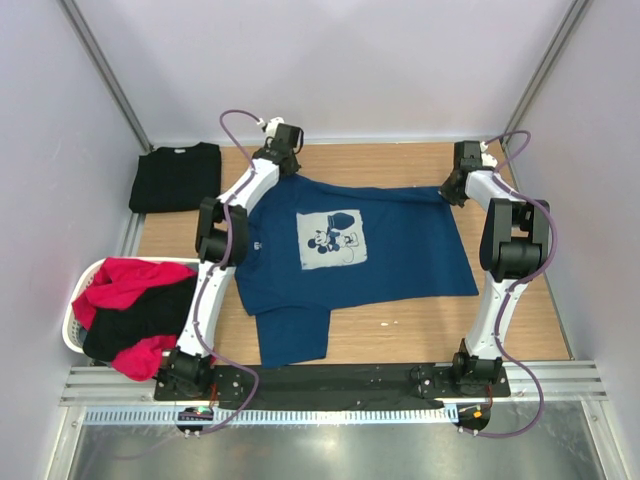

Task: Fold and stack the t-shirts
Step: Fold the tshirt

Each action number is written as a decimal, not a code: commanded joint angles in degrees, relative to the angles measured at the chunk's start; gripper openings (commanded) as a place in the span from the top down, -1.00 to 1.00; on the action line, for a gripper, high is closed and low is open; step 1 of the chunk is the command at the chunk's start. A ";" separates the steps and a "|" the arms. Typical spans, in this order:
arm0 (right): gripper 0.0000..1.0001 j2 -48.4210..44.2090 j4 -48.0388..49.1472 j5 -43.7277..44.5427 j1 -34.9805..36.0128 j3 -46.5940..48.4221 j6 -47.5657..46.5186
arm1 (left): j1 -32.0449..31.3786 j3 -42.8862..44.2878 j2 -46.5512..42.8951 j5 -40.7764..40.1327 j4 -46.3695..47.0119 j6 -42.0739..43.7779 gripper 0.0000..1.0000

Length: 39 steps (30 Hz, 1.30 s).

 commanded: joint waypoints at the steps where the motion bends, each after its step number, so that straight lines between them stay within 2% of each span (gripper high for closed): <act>1: 0.98 -1.03 1.01 1.03 0.23 1.20 -0.70 | -0.25 -0.34 -2.83 -0.58 0.24 3.82 0.55; 2: 0.98 -0.95 1.10 1.04 0.23 1.20 -0.79 | -0.34 -0.25 -3.18 -1.28 0.24 4.61 0.92; 3: 0.98 -0.86 1.10 1.04 0.32 1.20 -0.71 | -0.25 -0.17 -4.49 -2.07 0.24 5.05 1.00; 8: 0.98 -0.68 0.84 0.60 0.32 0.67 0.00 | -0.51 -1.83 -10.64 -2.34 0.59 6.82 1.00; 11: 0.98 -1.12 0.92 0.86 0.32 0.05 0.17 | -1.74 -8.84 -18.19 -4.00 0.77 6.73 1.00; 17: 0.98 0.02 -0.30 0.86 0.23 -0.39 0.17 | -9.29 -33.88 -36.47 -7.35 0.42 1.56 1.00; 20: 0.97 0.29 -0.39 1.30 0.23 -0.56 -0.44 | -13.77 -45.23 -42.99 -5.42 -3.00 -1.35 0.99; 21: 0.98 0.37 -0.48 1.21 0.15 -0.56 -0.70 | -14.83 -47.25 -44.04 -4.98 -4.58 -3.36 0.96; 24: 0.98 0.20 -1.01 1.74 0.14 -0.39 -1.41 | -16.95 -51.93 -46.69 -0.41 -13.16 -5.57 0.51; 25: 0.98 0.02 -1.10 1.83 0.23 -0.47 -1.58 | -17.12 -51.84 -47.12 -0.67 -15.38 -5.84 0.05; 28: 0.98 -0.50 -1.01 2.00 0.14 -1.09 -1.76 | -17.04 -51.58 -49.50 -1.28 -19.70 -4.44 -0.57; 31: 0.98 -1.21 -1.27 2.62 0.14 -1.44 -2.29 | -16.34 -48.34 -50.29 -1.90 -20.51 -2.60 -0.75; 36: 0.98 -1.65 -1.36 2.71 0.14 -1.79 -2.64 | -11.33 -35.18 -43.28 4.68 -21.38 -2.50 -0.69; 39: 0.97 -1.82 -1.19 2.36 0.23 -2.41 -2.37 | -11.24 -30.59 -37.30 5.57 -21.90 -0.48 -0.62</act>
